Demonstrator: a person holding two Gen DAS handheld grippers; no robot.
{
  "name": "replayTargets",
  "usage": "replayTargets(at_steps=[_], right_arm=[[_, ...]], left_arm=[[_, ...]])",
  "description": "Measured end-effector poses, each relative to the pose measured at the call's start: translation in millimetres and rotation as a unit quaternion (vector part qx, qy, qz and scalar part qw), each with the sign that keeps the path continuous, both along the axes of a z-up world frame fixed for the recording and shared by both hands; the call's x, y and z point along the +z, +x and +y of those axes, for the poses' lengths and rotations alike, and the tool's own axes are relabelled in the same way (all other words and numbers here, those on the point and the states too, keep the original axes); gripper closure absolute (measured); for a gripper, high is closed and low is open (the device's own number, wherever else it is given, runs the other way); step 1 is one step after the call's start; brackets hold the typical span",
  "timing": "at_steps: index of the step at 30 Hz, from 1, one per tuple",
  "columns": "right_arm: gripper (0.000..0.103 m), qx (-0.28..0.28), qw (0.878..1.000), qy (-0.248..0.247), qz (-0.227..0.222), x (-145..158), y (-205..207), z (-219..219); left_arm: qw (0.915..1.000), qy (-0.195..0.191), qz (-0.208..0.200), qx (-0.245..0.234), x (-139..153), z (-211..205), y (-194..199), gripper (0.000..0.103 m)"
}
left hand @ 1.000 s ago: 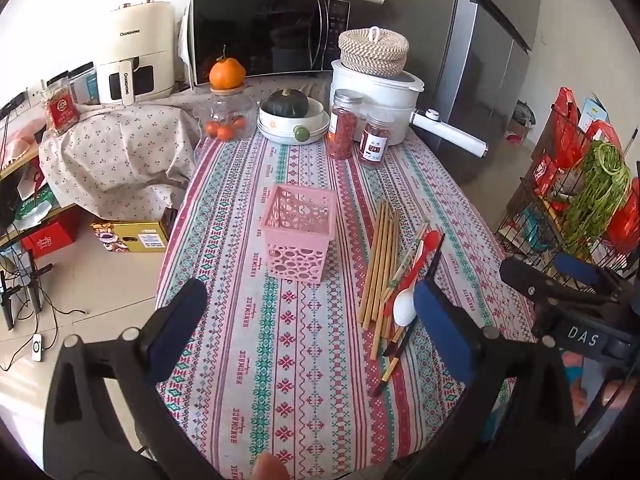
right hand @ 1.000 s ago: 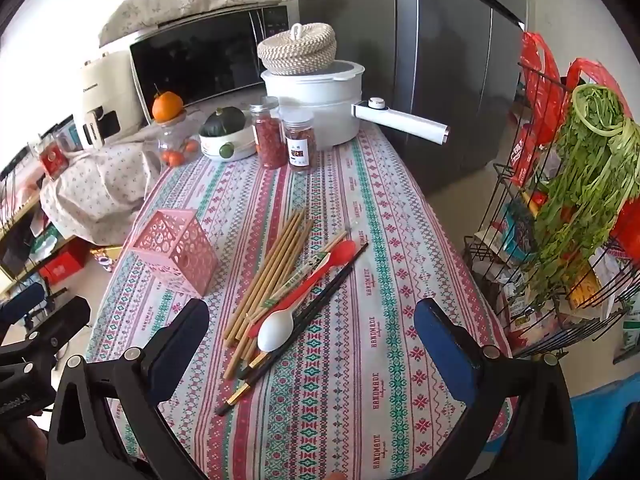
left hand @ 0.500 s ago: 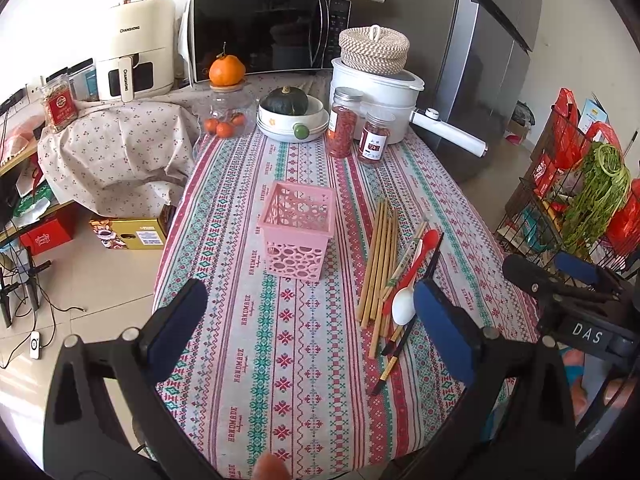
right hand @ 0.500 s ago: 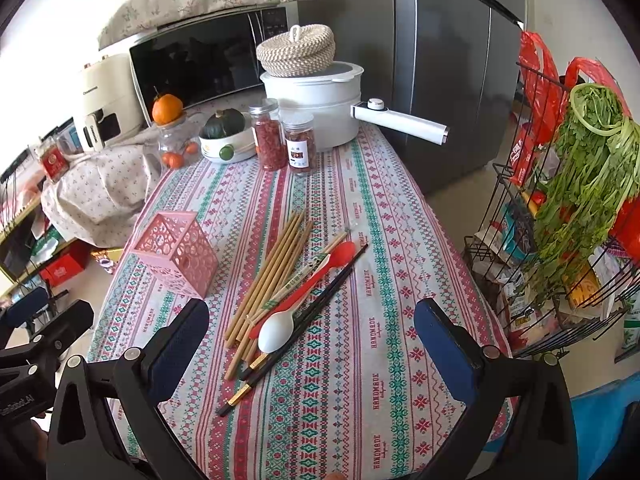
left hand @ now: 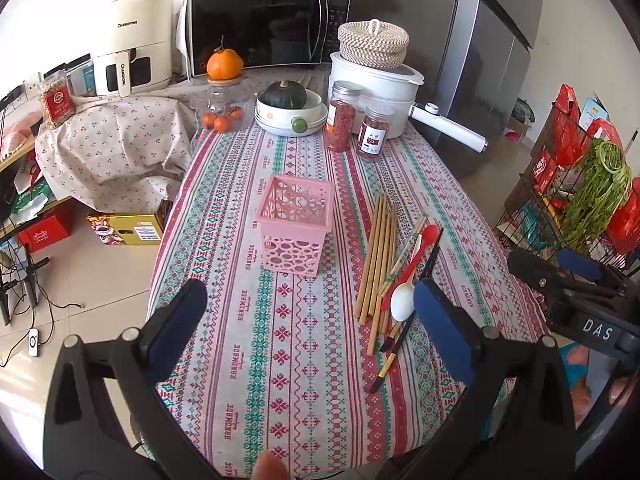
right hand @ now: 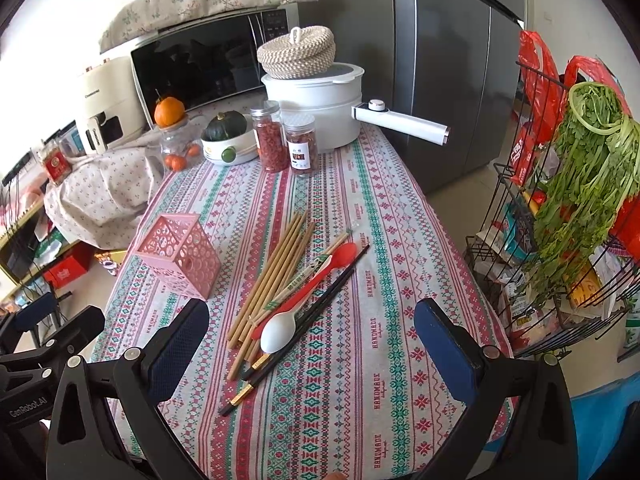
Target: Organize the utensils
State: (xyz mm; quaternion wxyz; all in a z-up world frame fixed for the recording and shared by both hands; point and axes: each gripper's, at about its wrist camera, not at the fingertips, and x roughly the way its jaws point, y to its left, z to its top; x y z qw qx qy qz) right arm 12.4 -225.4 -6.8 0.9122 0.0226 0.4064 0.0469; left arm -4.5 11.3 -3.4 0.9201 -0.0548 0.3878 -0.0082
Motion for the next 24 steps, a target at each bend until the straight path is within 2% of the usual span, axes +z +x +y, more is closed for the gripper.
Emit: replayTargets(at_steps=[24], right_arm=[[0.000,0.000,1.000,-0.002,0.001,-0.3,0.5,0.8]], left_arm=[[1.0000,0.001,-0.004,0.003,0.7,2.7,-0.5,0.000]])
